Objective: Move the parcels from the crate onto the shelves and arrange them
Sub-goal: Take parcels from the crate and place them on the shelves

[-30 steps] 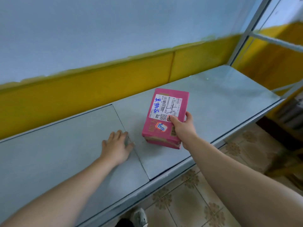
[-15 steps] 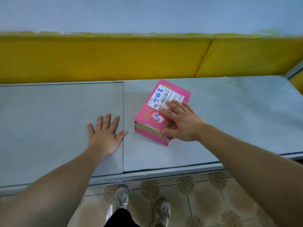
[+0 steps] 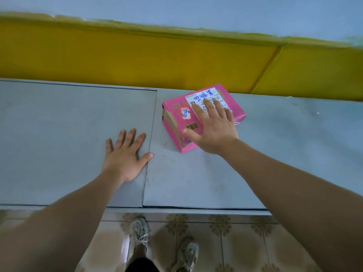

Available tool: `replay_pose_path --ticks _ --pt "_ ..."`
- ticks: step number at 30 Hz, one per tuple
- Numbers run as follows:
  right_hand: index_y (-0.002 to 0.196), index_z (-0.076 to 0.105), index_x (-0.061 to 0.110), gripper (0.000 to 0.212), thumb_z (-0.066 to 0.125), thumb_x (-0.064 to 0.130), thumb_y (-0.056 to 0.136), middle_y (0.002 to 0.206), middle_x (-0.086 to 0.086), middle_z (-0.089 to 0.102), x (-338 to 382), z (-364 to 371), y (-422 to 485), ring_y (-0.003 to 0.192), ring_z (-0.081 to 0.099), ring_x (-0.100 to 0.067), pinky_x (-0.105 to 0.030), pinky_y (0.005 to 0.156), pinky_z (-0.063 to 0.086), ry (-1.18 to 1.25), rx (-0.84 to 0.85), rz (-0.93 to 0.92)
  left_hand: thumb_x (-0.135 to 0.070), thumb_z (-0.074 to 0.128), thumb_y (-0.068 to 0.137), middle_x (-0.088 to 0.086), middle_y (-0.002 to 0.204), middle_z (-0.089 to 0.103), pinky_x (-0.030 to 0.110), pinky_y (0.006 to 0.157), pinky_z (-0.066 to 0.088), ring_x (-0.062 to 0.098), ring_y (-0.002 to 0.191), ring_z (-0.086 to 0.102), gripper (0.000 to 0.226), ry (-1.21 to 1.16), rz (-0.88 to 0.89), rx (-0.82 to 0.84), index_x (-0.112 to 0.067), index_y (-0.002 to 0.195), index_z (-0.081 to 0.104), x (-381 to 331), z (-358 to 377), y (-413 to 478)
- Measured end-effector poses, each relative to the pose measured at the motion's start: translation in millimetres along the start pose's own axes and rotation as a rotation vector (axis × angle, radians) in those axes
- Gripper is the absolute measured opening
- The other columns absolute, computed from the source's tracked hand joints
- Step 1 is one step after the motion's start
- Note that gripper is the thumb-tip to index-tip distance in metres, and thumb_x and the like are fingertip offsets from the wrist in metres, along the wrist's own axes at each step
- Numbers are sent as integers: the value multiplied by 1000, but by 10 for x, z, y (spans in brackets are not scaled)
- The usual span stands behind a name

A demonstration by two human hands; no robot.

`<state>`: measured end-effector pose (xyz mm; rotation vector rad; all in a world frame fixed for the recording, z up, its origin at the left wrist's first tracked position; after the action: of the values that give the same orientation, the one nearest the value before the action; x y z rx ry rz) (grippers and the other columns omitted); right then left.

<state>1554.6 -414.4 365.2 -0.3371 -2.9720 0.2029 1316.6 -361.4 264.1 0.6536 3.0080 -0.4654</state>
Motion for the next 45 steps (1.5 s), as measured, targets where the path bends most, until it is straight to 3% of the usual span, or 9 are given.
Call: replay_pose_path --ticks 4,10,30,38,42,45 --pt "157 -2 38 113 8 99 62 167 -1 -6 -132 152 45 152 -12 -31 -57 120 -8 -122 96 2 -73 16 87 -9 162 -15 52 118 -7 17 148 -18 76 -7 -2 0 -40 153 -3 3 3 14" --pt "159 0 31 100 18 89 80 167 -8 -5 52 152 385 151 -12 -39 -61 116 -9 -24 25 165 -72 17 88 -9 162 -15 52 118 -7 17 148 -18 75 -11 -4 -6 -40 153 -4 0 -7 2" --pt "159 9 25 100 17 89 82 166 -14 1 263 59 1055 150 -6 -43 -65 115 -5 12 -56 244 -73 16 87 -9 161 -17 52 118 -10 17 147 -21 77 -18 -6 22 -40 153 -5 3 1 8" --pt "159 7 30 95 17 87 84 167 -8 1 272 -77 970 152 -5 -37 -62 118 0 28 44 254 -73 14 88 -6 161 -19 56 117 -10 21 147 -23 77 -14 34 55 -38 153 -7 -23 -4 -1" --pt "159 10 28 90 24 82 88 167 -8 6 330 -224 785 153 4 -32 -57 120 7 -2 41 246 -72 22 90 -6 162 -15 56 116 -9 22 147 -21 76 -52 51 85 -37 154 -1 -29 -27 -11" --pt "158 14 25 88 31 78 90 165 -9 14 370 -333 660 151 14 -32 -54 120 15 -36 45 226 -64 38 92 -4 164 -3 54 117 0 21 150 -8 73 -124 66 116 -33 154 14 -33 -177 -5"
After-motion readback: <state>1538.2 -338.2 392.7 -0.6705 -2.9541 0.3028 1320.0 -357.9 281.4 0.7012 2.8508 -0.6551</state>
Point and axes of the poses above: each hand's wrist, its own y-axis towards the middle knuckle, its own z-axis out of the palm, x = y × z, the point moved 10 cm from there along y, towards the middle knuckle
